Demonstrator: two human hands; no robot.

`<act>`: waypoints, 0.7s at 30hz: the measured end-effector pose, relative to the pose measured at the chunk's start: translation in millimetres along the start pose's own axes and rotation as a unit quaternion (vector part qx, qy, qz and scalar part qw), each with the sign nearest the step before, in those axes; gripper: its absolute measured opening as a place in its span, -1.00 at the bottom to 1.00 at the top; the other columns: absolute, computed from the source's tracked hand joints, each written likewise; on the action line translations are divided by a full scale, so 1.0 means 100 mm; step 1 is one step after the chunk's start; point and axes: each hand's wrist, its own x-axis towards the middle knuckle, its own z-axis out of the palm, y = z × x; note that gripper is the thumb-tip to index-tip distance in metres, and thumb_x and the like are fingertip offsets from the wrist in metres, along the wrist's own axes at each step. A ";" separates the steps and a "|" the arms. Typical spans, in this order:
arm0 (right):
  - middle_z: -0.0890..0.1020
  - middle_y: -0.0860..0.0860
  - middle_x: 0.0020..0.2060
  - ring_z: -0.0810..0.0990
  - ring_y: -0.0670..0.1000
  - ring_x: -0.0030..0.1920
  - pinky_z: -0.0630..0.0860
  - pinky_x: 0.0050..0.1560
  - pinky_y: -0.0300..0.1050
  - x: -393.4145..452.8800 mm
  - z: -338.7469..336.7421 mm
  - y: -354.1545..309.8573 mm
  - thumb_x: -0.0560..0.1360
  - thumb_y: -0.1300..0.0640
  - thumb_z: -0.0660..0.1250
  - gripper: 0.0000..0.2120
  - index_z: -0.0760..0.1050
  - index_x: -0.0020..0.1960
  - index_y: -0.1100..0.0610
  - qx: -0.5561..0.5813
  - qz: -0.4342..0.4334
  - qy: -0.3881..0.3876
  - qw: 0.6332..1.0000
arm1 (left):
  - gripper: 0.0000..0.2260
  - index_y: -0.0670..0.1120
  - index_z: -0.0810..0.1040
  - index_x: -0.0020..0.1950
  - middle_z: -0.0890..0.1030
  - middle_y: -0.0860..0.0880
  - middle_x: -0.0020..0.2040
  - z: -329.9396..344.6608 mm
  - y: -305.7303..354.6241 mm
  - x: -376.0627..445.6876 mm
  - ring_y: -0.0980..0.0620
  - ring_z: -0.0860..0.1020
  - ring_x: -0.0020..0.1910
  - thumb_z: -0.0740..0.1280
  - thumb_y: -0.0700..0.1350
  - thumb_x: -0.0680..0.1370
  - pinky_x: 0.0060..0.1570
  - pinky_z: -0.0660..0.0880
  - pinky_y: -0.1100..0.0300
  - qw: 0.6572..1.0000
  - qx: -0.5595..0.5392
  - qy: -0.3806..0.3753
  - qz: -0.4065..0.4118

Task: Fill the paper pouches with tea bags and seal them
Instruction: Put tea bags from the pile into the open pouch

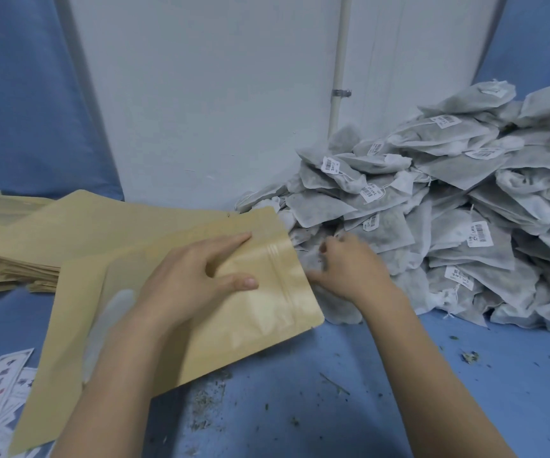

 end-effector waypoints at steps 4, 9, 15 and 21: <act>0.45 0.12 0.14 0.47 0.14 0.10 0.36 -0.12 -0.07 -0.01 0.11 0.07 0.34 -0.05 0.44 -0.47 0.30 0.17 0.13 -0.060 0.012 -0.084 0.995 | -0.45 0.46 0.40 0.19 0.37 0.50 0.15 0.01 -0.03 0.01 0.41 0.33 0.19 0.48 0.22 0.25 0.10 0.30 0.32 1.000 -0.008 0.025 -0.012; 0.55 0.02 -0.05 0.52 0.03 -0.06 0.49 -0.04 -0.09 0.02 -0.14 0.24 0.23 0.06 0.58 -0.46 0.44 0.13 0.04 0.121 -0.016 -0.030 0.992 | -0.41 0.51 0.35 0.17 0.33 0.60 0.05 -0.03 -0.05 0.00 0.56 0.26 0.11 0.48 0.25 0.20 -0.02 0.22 0.65 0.999 -0.010 0.039 -0.001; 0.61 -0.26 -0.23 0.48 -0.34 -0.26 0.34 -0.25 -0.54 -0.09 -0.55 0.34 0.28 0.09 0.54 -0.74 0.63 -0.07 -0.13 0.246 -0.087 0.067 0.963 | -0.41 0.42 0.45 0.18 0.41 0.49 0.11 -0.04 -0.03 -0.01 0.50 0.32 0.13 0.51 0.21 0.17 -0.02 0.25 0.62 1.000 -0.009 0.022 0.000; 0.67 0.06 -0.18 0.52 -0.10 -0.22 0.40 -0.20 -0.26 -0.09 -0.30 -0.08 0.39 0.24 0.41 -0.86 0.66 -0.06 0.12 0.218 -0.189 0.005 0.957 | -0.43 0.41 0.51 0.13 0.47 0.46 0.14 -0.03 0.15 -0.04 0.65 0.29 0.12 0.55 0.12 0.17 0.01 0.18 0.69 0.997 -0.054 0.008 0.054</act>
